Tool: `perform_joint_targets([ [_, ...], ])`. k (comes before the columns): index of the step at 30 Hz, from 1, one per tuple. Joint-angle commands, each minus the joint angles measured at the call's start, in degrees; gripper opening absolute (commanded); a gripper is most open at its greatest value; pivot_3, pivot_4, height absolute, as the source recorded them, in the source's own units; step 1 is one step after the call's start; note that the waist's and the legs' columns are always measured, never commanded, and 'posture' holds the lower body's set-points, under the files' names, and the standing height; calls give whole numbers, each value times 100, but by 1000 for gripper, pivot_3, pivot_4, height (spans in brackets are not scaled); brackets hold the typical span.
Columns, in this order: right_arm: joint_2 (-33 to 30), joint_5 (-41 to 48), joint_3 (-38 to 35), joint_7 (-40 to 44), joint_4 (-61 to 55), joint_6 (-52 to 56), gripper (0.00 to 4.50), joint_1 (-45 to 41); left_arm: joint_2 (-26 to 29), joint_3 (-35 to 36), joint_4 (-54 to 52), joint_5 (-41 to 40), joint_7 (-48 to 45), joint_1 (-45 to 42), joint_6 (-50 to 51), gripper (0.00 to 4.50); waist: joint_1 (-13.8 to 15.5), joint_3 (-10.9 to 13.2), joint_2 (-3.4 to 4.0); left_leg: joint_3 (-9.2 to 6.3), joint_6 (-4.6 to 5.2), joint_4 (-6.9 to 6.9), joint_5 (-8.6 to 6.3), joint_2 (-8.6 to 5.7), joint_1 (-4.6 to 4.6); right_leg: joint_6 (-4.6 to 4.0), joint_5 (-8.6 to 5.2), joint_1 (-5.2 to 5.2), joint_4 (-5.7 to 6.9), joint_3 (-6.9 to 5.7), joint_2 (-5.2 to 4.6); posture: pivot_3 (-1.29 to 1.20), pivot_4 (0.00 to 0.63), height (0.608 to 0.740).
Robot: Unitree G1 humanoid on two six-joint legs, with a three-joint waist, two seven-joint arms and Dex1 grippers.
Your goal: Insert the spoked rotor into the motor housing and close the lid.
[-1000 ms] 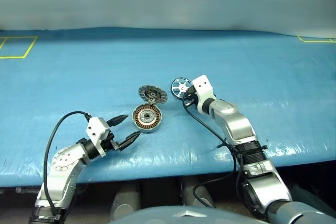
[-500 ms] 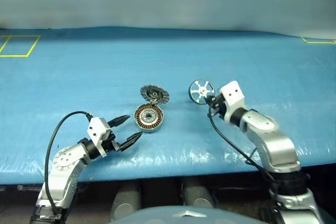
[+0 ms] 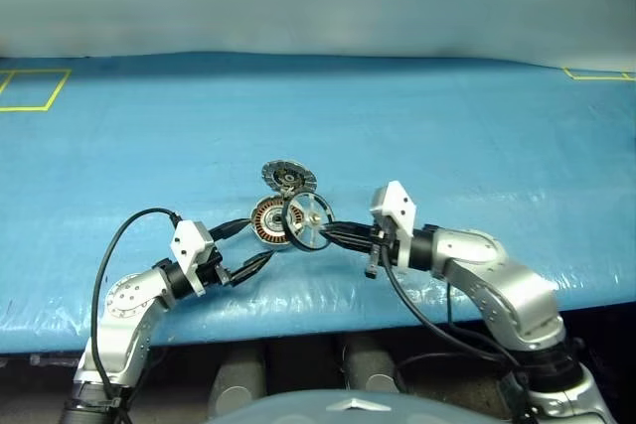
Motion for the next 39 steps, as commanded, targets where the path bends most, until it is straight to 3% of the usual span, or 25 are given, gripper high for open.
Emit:
perform_joint_targets([
  [1,289,-68,181,-49,407,-263,20,-299,-33,66,-70,-79,-5,-16,-109,4088,17,0,0,-1,0,-1,0,0,-1,0,0,0,-1,0,0,0,150,740],
  [11,632,-478,450,-120,1328,-647,20,-727,-83,141,-129,-109,30,88,-146,4088,30,0,1,-2,-3,-2,-2,-2,-4,0,1,-1,-1,-1,-2,0,150,740],
  [39,590,-1083,724,-35,1730,-762,20,-955,-318,52,850,144,-122,-268,-1312,4088,31,0,0,-3,-3,1,-1,-4,-2,0,2,1,2,-1,-2,0,150,740],
])
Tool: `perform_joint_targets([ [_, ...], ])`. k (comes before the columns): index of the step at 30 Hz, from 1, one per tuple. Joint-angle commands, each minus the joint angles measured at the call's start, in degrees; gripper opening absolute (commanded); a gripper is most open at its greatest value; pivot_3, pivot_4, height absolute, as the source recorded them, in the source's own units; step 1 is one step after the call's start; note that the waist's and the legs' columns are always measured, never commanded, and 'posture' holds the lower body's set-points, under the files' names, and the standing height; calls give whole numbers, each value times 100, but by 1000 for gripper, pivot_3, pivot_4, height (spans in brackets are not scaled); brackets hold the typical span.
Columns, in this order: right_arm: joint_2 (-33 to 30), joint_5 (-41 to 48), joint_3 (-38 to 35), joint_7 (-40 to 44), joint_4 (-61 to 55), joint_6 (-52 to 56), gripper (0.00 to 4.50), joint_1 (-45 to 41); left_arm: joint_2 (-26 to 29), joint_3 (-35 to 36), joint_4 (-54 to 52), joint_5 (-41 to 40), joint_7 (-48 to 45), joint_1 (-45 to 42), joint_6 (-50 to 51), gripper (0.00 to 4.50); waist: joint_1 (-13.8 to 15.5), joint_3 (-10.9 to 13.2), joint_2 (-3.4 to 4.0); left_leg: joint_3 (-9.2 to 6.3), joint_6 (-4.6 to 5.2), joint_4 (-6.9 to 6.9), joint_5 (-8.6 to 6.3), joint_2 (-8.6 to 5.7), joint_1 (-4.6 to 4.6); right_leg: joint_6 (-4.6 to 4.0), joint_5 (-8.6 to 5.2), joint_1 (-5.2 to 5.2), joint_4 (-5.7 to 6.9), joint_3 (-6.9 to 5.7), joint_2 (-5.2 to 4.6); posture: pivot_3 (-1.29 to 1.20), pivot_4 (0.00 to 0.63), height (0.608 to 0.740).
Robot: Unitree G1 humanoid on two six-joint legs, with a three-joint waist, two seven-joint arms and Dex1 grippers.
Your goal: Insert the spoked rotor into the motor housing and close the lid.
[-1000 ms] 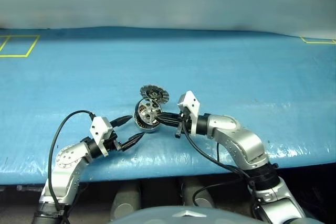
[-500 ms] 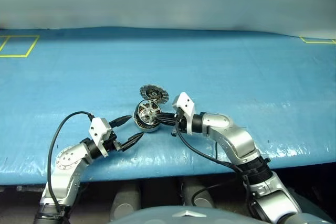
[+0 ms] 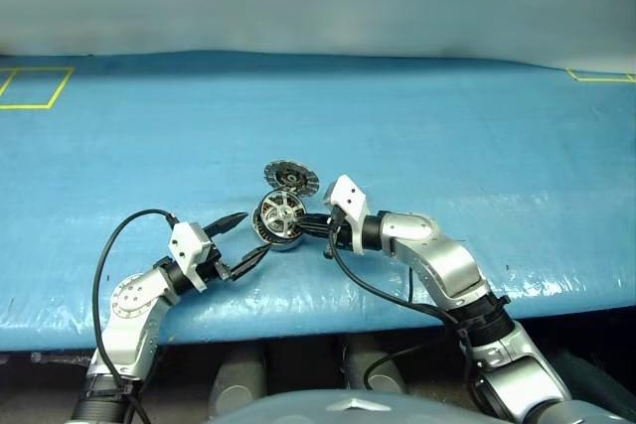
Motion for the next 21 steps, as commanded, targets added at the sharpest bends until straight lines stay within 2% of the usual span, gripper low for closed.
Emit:
perform_joint_targets([
  [1,7,-25,-7,8,-59,-60,20,-102,-31,9,-36,21,-3,-40,-171,4088,1,0,0,0,0,1,0,0,0,0,0,1,0,0,0,0,150,740],
  [17,-39,-190,28,-39,-181,-12,20,-85,7,27,2,21,13,-23,-171,4088,2,0,0,0,0,1,0,0,1,0,0,2,1,0,0,0,150,740],
  [21,-8,-257,5,-112,-181,-87,1087,-88,15,42,-16,19,25,-14,-170,4088,2,0,0,0,0,2,0,0,2,1,0,2,1,0,0,0,150,740],
])
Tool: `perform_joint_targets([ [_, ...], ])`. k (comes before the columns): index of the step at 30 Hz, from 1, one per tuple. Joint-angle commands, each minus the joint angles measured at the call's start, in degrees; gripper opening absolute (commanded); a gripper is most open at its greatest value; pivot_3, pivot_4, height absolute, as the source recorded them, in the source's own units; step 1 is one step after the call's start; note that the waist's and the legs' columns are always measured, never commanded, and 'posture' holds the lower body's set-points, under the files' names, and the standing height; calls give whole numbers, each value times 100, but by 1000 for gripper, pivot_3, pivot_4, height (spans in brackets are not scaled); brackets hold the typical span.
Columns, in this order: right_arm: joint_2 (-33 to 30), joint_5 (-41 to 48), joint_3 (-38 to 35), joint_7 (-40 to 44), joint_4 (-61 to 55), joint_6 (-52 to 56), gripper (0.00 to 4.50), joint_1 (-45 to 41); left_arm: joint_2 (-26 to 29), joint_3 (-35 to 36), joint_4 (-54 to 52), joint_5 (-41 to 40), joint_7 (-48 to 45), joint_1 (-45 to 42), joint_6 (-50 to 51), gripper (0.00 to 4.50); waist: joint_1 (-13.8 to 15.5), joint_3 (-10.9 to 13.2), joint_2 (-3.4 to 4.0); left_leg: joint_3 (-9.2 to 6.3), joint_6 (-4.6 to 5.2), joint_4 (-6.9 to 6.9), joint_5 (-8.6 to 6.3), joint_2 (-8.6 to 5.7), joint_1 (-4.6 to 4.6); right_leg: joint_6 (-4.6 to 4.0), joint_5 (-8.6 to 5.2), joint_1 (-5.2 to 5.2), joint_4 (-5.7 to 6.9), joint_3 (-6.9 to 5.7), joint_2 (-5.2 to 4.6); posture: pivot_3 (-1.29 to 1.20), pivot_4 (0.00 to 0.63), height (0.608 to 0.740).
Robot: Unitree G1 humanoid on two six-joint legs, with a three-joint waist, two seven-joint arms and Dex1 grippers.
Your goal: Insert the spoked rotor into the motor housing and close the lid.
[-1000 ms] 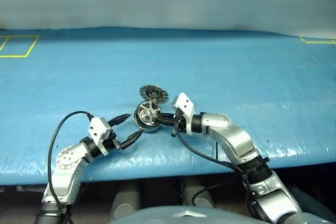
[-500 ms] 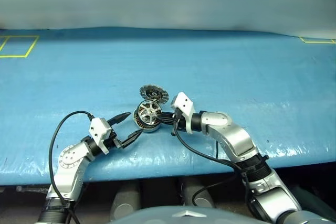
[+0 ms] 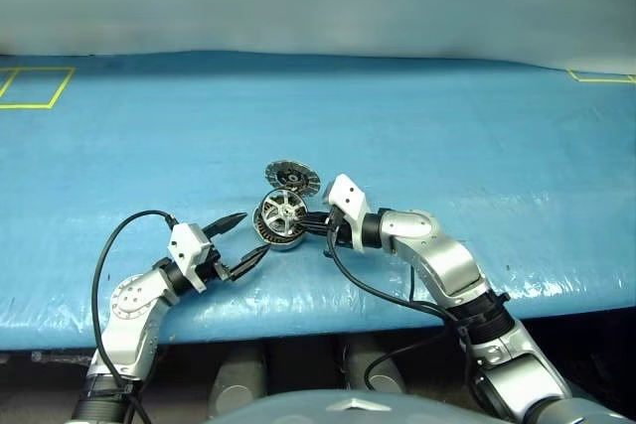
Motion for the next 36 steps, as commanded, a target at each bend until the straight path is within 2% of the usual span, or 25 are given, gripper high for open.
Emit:
perform_joint_targets([
  [1,32,-41,-45,-99,-121,-117,1396,-50,15,45,-74,17,24,-12,-94,4088,0,0,0,0,0,1,0,0,0,0,0,0,0,0,0,0,150,740],
  [2,37,-16,-58,-94,-156,-116,1703,-48,20,51,-82,15,26,-3,-93,4088,0,0,0,0,0,0,0,0,0,0,0,0,0,0,0,0,150,740],
  [7,95,223,-250,-114,-435,-55,1703,1,21,76,-115,-2,49,36,-98,4088,-2,0,0,0,0,0,0,0,0,0,0,-1,0,0,0,0,150,740],
  [18,-278,456,-578,-295,-1052,281,1703,510,15,146,-278,-179,78,175,-26,4088,-9,0,-1,0,0,1,0,0,0,0,0,0,0,0,-1,0,150,740],
  [22,-176,430,-569,-431,-906,228,827,544,49,178,-308,-215,76,225,2,4088,-7,0,-1,0,0,1,0,1,1,0,0,0,2,0,0,0,150,740],
  [24,-67,434,-494,-465,-882,190,150,484,56,184,-311,-216,78,236,14,4088,-5,0,-1,0,0,2,0,1,1,0,0,1,1,0,0,0,150,740],
  [36,561,220,176,-418,-251,8,66,25,70,190,-350,-186,135,270,36,4088,-1,-1,-1,-1,0,1,0,0,0,0,0,1,0,-2,-1,0,150,740],
])
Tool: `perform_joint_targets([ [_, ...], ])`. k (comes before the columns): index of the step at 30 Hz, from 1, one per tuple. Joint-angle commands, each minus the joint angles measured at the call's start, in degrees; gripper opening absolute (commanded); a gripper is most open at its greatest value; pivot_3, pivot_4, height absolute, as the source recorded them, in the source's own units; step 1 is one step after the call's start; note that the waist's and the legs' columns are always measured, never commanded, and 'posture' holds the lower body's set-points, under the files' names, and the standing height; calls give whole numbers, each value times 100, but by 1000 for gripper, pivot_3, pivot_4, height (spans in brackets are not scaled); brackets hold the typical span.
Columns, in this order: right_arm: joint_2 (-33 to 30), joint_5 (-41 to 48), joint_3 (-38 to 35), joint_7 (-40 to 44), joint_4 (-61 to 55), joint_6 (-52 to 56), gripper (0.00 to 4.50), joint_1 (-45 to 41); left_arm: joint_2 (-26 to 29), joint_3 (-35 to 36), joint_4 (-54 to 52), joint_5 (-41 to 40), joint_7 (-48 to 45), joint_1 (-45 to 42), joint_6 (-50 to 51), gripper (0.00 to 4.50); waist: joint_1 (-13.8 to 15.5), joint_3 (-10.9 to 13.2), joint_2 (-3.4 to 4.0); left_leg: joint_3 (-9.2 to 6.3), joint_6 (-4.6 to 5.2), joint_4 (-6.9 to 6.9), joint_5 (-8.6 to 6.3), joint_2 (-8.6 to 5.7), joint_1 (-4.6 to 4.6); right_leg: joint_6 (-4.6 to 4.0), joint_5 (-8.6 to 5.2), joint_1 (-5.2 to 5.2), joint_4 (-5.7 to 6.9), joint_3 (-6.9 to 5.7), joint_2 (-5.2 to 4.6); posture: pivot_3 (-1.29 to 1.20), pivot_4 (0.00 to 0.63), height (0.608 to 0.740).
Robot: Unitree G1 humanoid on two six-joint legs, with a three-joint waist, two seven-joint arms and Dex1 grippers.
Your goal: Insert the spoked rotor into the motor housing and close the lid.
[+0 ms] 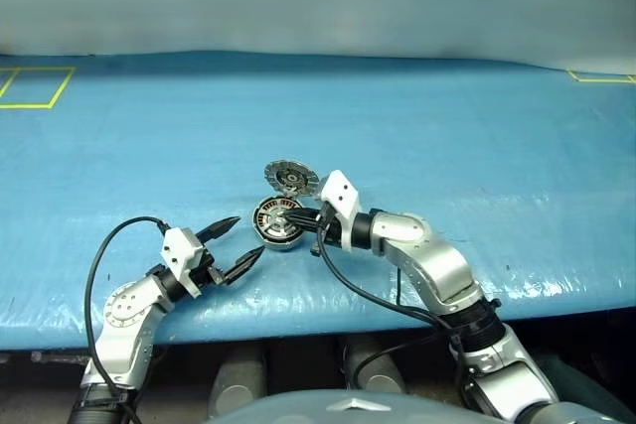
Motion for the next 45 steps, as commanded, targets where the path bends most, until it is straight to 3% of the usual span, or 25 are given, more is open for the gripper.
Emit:
perform_joint_targets([
  [1,137,-1,80,27,142,-113,66,-68,30,89,-274,-63,29,39,-1,4088,-2,0,0,0,0,0,0,0,0,0,0,0,0,0,-1,0,150,740],
  [10,230,-270,91,-171,1138,-222,66,119,46,83,-293,-39,72,58,-7,4088,-26,-15,1,1,0,1,0,3,16,0,0,9,6,0,2,0,150,740],
  [19,209,628,-677,-79,-288,33,66,332,54,49,-287,-53,41,46,6,4088,-3,-16,2,0,0,7,0,1,4,0,0,4,5,0,0,0,150,740],
  [22,37,861,-1043,-211,-785,280,66,435,50,37,-267,-49,32,17,3,4088,-5,-15,3,-2,0,2,0,0,-3,0,0,-2,5,0,0,0,150,740],
  [26,-855,-75,-980,-677,-835,415,66,598,36,19,-222,-39,13,-22,-20,4088,18,-16,-1,-1,0,2,0,-1,-1,0,-1,1,1,-1,-1,0,150,740],
  [30,-1086,-318,-1052,-963,-546,530,66,535,26,16,-188,-31,-11,-50,-35,4088,-14,-15,-1,3,0,3,0,-4,-2,0,0,-2,-1,1,-4,0,150,740],
  [37,-338,-385,-1295,-1363,861,-174,66,-414,15,17,-130,6,5,-118,-33,4088,-66,-12,0,6,0,6,0,3,3,1,0,-1,4,3,4,0,150,740],
  [41,3,-203,-1329,-1043,1498,-524,66,-1067,3,38,-156,-1,33,-102,-23,4088,-57,-12,0,3,1,3,0,0,1,2,2,2,1,3,2,0,150,740],
  [45,217,25,-1167,-606,1383,-470,66,-1252,10,80,-212,-22,58,-9,-25,4088,-46,-12,0,-2,4,-9,-3,0,-3,0,2,-1,-2,2,2,0,150,740],
])
